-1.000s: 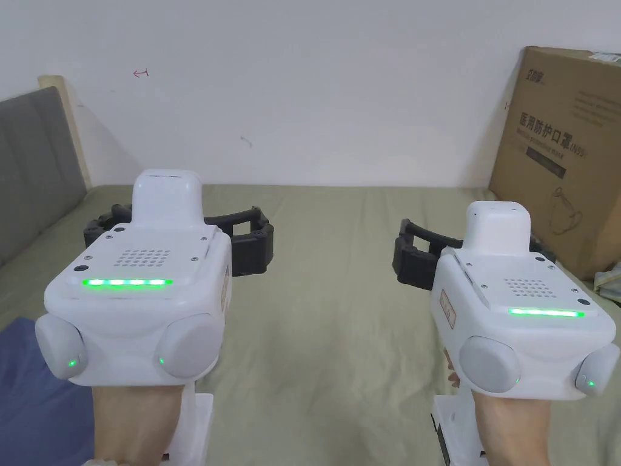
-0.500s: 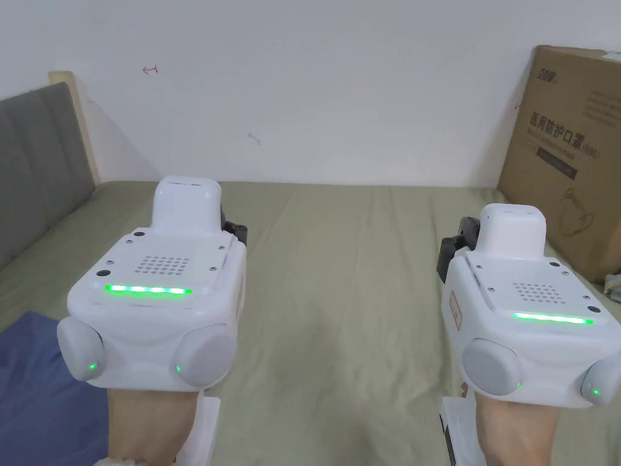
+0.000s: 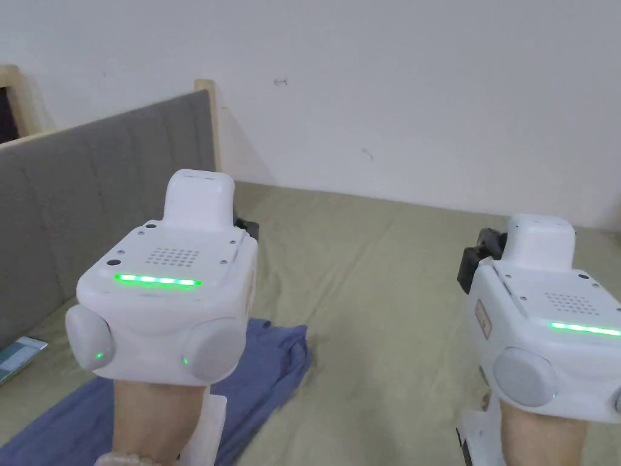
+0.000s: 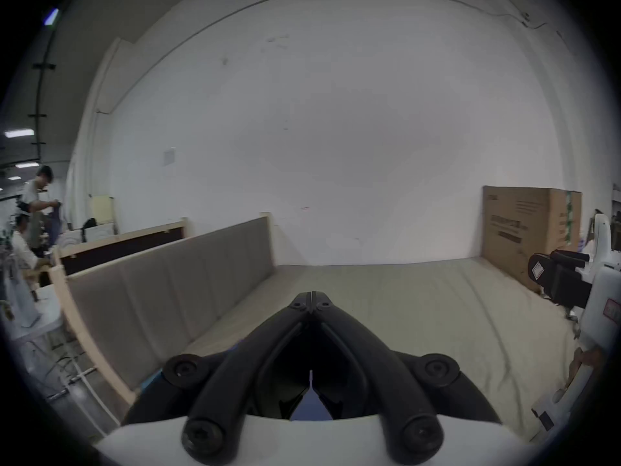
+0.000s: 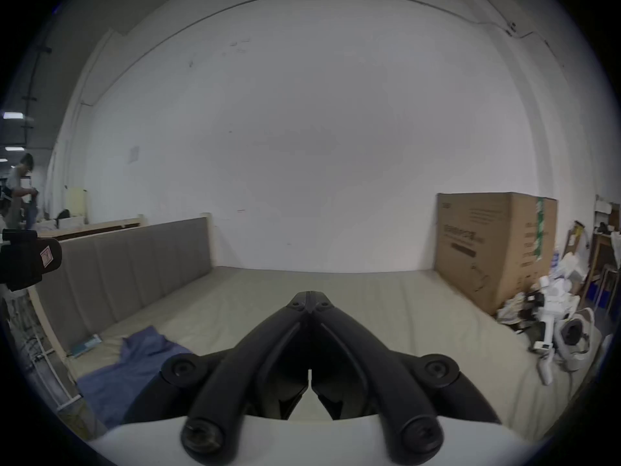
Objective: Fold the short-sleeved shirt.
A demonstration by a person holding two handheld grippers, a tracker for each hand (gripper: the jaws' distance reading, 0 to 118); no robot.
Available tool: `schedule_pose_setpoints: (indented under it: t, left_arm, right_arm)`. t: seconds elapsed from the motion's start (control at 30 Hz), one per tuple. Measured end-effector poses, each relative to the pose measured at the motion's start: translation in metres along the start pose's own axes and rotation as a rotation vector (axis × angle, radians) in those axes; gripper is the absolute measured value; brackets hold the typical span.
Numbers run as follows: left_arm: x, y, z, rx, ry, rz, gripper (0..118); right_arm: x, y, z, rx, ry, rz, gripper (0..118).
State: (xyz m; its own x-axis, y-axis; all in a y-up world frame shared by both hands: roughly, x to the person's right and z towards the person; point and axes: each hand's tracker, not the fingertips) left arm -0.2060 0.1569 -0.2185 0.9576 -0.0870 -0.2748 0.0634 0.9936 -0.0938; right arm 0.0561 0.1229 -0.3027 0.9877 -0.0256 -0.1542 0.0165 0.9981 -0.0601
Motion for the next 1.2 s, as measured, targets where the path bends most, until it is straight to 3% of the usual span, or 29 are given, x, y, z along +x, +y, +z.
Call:
schedule_pose_setpoints:
  t: [0.23, 0.4, 0.6, 0.83, 0.87, 0.93, 1.0, 1.2]
  left_arm:
    - [-0.076, -0.006, 0.025, -0.045, 0.195, 0.001, 0]
    - [-0.105, -0.015, 0.038, -0.072, 0.267, 0.005, 0]
    - [-0.114, -0.030, 0.026, -0.149, 0.264, 0.035, 0]
    - [-0.108, -0.105, -0.054, -0.449, 0.105, 0.134, 3]
    - [-0.106, -0.118, -0.068, -0.536, 0.069, 0.137, 13]
    - [-0.102, -0.146, -0.091, -0.629, 0.020, 0.171, 63]
    - [-0.096, -0.174, -0.114, -0.709, 0.016, 0.184, 106]
    - [-0.080, -0.225, -0.159, -0.844, 0.018, 0.176, 108]
  right_arm:
    - [-0.081, -0.005, -0.015, -0.027, 0.202, -0.004, 1]
    - [-0.124, -0.011, -0.016, -0.058, 0.293, -0.007, 1]
    - [-0.140, -0.022, -0.018, -0.099, 0.330, 0.014, 1]
    - [-0.134, -0.046, -0.031, -0.186, 0.327, 0.011, 1]
    - [-0.133, -0.051, -0.034, -0.204, 0.324, 0.018, 1]
    - [-0.132, -0.060, -0.039, -0.229, 0.319, 0.025, 1]
    - [-0.132, -0.069, -0.047, -0.265, 0.319, 0.019, 1]
    - [-0.129, -0.095, -0.075, -0.348, 0.305, 0.020, 1]
